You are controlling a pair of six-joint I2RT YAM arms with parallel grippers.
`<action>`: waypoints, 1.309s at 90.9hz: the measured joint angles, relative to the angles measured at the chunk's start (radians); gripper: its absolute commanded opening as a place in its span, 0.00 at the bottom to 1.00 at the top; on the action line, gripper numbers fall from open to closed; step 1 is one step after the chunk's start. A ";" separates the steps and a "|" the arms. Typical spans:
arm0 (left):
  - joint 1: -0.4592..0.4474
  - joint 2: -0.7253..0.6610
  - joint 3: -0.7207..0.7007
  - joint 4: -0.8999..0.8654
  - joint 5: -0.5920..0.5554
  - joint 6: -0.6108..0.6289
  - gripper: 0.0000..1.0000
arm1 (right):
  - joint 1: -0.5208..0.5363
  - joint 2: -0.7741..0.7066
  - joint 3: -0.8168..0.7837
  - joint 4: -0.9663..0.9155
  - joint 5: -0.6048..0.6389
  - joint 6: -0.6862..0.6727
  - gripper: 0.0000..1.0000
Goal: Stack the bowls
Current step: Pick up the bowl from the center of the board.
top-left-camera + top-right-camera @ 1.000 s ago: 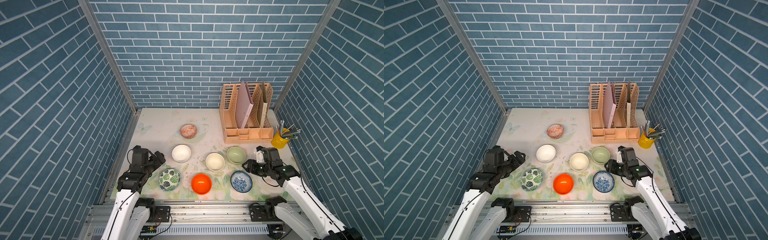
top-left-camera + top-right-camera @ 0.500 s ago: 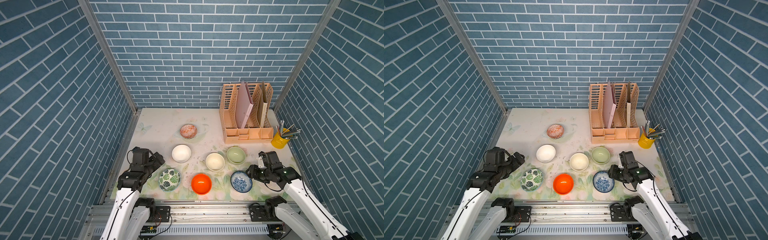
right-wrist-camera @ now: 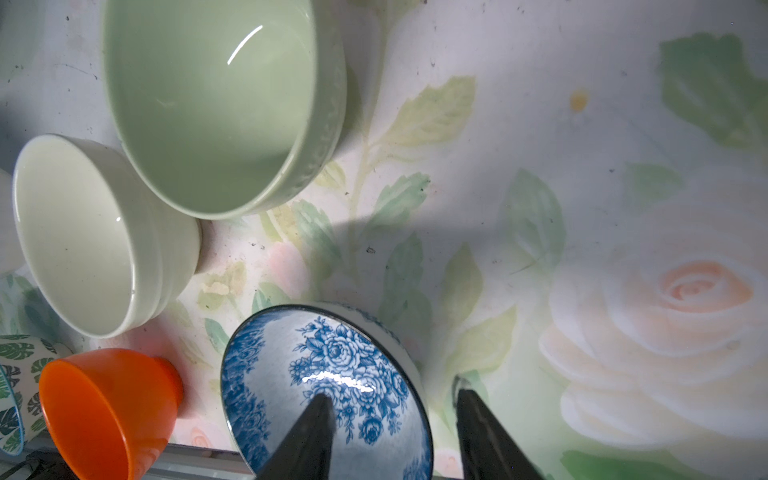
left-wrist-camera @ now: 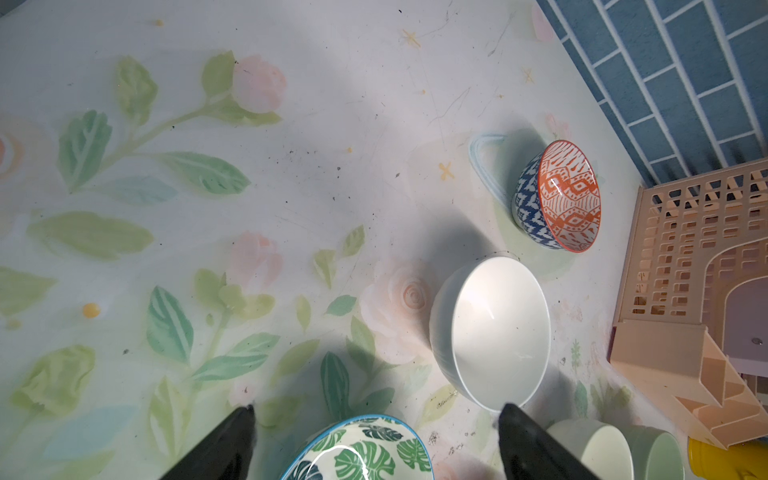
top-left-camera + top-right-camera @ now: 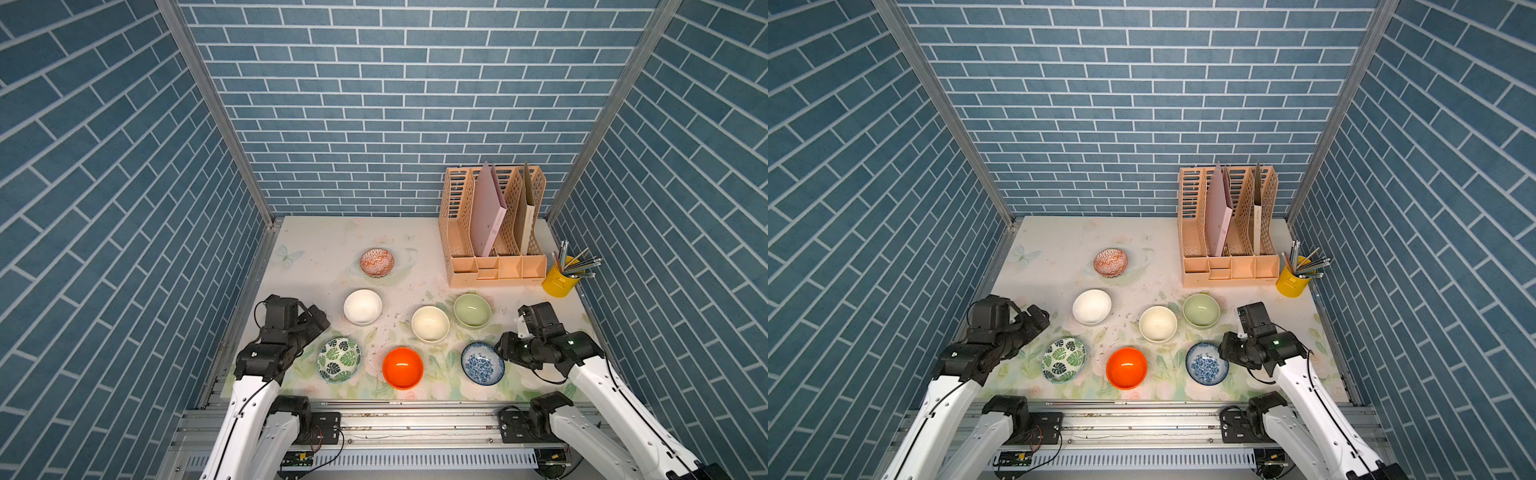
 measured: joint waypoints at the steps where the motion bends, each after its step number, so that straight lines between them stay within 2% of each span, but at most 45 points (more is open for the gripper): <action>1: 0.000 0.000 0.000 0.000 0.000 0.000 0.94 | 0.001 0.000 0.000 0.000 0.000 0.000 0.51; 60: 0.000 0.007 -0.068 -0.002 -0.002 -0.030 0.95 | 0.021 0.037 0.000 -0.003 -0.003 0.011 0.43; 119: 0.000 0.006 -0.069 0.001 0.000 -0.032 0.95 | 0.048 0.084 -0.025 -0.001 -0.009 0.018 0.32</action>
